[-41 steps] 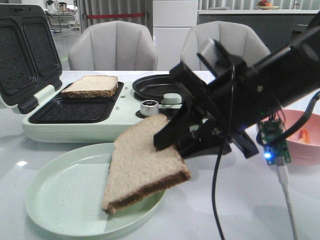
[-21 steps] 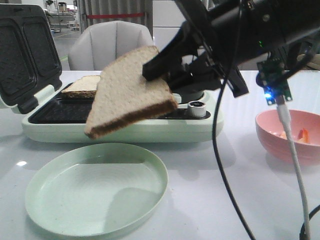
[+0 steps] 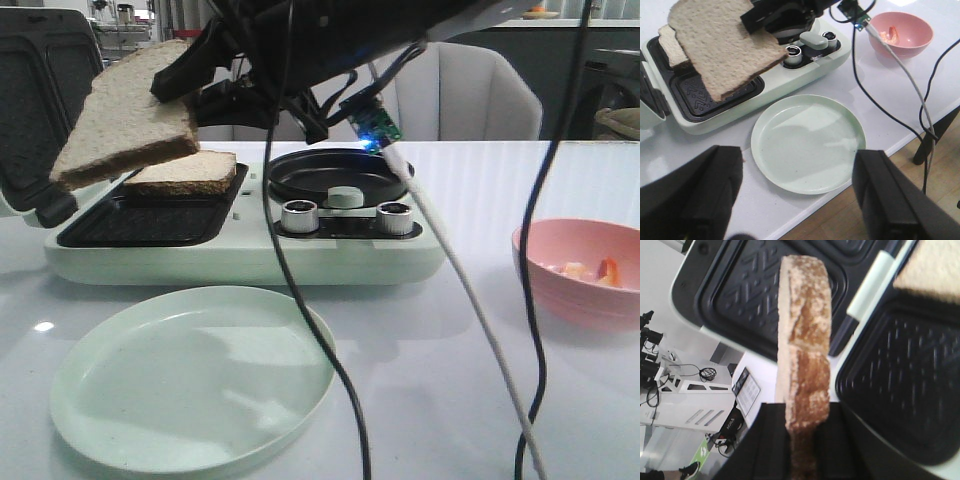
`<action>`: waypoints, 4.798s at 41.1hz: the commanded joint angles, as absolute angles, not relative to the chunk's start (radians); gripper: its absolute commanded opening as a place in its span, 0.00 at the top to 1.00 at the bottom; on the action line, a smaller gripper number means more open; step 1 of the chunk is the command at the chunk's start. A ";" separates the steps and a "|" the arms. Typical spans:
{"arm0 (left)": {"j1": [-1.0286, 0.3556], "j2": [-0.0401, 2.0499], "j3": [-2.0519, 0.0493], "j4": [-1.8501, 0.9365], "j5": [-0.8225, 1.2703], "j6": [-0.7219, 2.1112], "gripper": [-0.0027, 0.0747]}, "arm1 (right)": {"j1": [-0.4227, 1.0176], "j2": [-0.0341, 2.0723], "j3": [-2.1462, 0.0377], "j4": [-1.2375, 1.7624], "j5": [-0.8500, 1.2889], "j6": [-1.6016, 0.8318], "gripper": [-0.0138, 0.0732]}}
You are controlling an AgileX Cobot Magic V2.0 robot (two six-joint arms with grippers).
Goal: Make breakfast with bread and shrimp
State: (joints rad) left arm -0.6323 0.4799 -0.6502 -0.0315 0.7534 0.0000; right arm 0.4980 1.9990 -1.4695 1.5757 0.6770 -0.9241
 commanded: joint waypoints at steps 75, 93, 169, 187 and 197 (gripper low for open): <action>-0.637 0.482 -0.679 -0.036 0.670 0.000 0.29 | 0.494 1.641 -1.733 0.557 0.802 -0.497 0.29; -0.637 0.482 -0.679 -0.036 0.670 0.000 0.29 | 0.494 1.425 -1.433 0.465 0.747 -0.479 0.29; -0.637 0.482 -0.679 -0.036 0.670 0.000 0.29 | 0.494 0.568 -0.917 0.067 0.992 -0.116 0.29; -0.637 0.482 -0.679 -0.036 0.670 0.000 0.29 | 0.494 0.568 -0.917 0.067 0.991 -0.116 0.29; -0.637 0.482 -0.679 -0.036 0.670 0.000 0.29 | 0.494 0.568 -0.917 0.067 0.989 -0.116 0.29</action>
